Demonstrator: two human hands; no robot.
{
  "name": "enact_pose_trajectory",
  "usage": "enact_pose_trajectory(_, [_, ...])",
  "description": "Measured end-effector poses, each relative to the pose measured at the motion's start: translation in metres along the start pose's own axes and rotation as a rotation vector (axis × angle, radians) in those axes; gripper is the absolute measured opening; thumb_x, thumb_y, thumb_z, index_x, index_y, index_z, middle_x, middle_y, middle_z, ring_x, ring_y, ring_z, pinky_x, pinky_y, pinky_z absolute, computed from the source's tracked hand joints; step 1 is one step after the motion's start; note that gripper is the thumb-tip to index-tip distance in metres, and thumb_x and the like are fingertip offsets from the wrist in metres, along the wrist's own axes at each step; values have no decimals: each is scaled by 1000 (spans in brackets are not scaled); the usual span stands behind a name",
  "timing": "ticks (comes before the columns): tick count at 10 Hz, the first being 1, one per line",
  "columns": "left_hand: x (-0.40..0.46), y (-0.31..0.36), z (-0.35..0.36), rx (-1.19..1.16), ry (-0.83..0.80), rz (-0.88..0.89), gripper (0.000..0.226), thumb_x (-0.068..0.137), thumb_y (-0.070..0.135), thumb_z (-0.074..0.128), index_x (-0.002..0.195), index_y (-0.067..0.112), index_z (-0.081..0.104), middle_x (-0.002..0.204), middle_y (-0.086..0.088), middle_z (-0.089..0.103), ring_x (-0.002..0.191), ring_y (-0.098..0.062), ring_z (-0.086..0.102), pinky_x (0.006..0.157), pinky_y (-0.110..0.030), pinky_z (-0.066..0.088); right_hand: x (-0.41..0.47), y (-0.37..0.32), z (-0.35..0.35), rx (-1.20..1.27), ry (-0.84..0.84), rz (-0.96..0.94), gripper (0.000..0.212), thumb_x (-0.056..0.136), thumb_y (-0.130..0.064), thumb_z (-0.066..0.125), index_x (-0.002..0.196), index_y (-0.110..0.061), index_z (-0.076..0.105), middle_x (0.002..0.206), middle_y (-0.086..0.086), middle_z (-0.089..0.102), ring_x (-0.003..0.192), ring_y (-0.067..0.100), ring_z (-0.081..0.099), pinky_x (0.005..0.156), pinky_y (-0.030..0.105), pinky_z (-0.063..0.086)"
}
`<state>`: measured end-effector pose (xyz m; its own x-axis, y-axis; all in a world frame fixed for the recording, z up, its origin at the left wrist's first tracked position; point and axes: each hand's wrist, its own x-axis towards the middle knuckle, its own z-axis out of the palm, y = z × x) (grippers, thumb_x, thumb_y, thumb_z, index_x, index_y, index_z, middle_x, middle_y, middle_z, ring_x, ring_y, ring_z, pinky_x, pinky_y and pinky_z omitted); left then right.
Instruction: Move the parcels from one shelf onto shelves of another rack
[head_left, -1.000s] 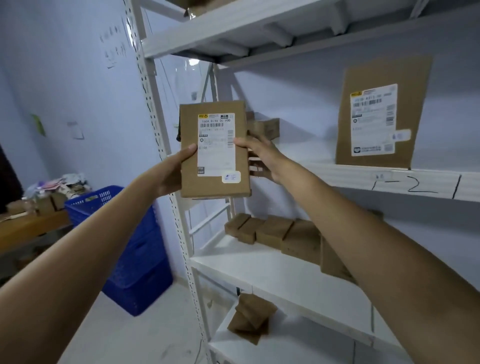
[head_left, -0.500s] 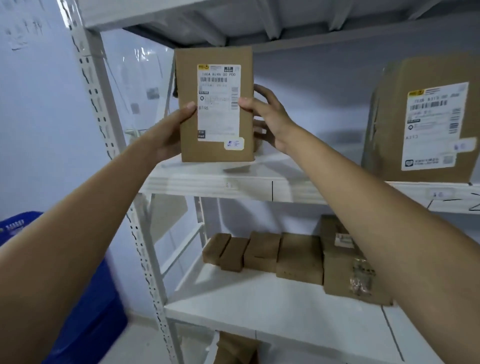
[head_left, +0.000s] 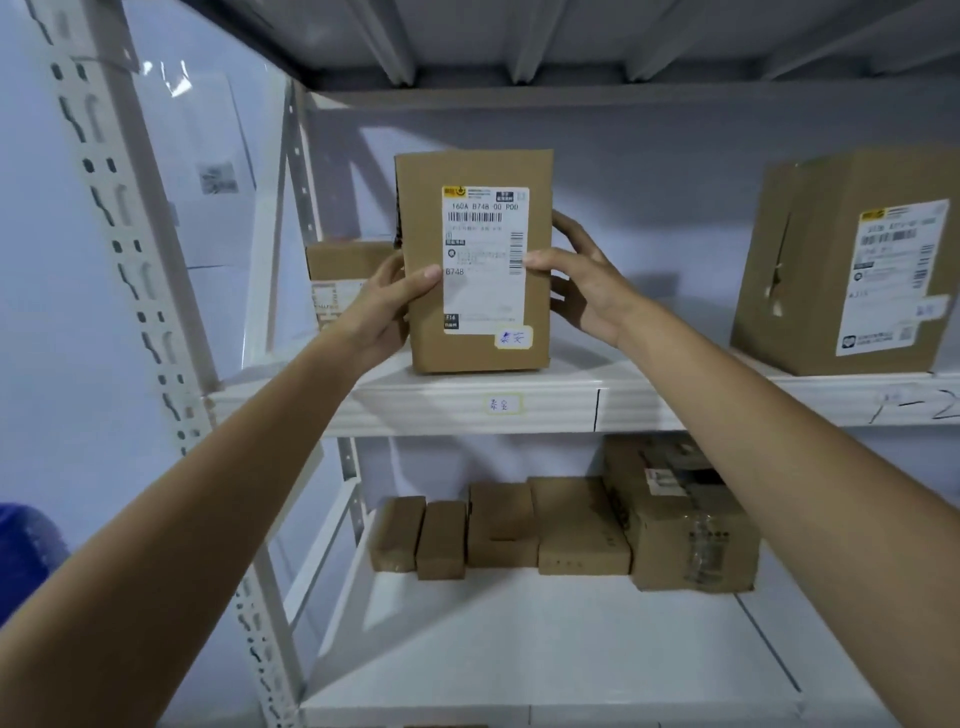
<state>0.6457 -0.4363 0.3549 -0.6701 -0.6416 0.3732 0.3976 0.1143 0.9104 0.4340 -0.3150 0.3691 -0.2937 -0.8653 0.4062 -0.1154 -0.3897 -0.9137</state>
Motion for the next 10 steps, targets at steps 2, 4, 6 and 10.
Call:
enact_pose_trajectory(2, [-5, -14, 0, 7, -55, 38, 108, 61, 24, 88, 153, 7, 33, 153, -19, 48, 141, -37, 48, 117, -55, 36, -7, 9, -12, 0, -29, -29, 66, 74, -18, 80, 130, -43, 54, 111, -1, 77, 103, 15, 72, 79, 26, 56])
enact_pose_trajectory(4, [-6, -18, 0, -6, -65, 53, 79, 82, 14, 65, 154, 9, 32, 156, -19, 45, 143, -39, 44, 118, -58, 33, -9, 17, -6, 10, -21, -34, 68, 71, -23, 80, 130, -43, 53, 111, -3, 76, 104, 13, 71, 84, 26, 53])
enact_pose_trajectory(6, [-15, -9, 3, -7, -119, 33, 118, 56, 28, 92, 155, 9, 30, 157, -18, 44, 144, -38, 43, 118, -56, 33, -14, 12, -4, 8, -36, -37, 69, 72, -21, 81, 131, -42, 51, 107, -4, 74, 104, 15, 71, 87, 29, 53])
enact_pose_trajectory(10, [-18, 1, -6, 39, -112, 37, 145, 39, 40, 98, 158, 11, 21, 161, -13, 38, 148, -32, 37, 119, -45, 35, -33, -5, -4, 28, 87, 60, 98, 61, -37, 85, 147, -33, 38, 151, 6, 46, 142, 19, 39, 123, 42, 19])
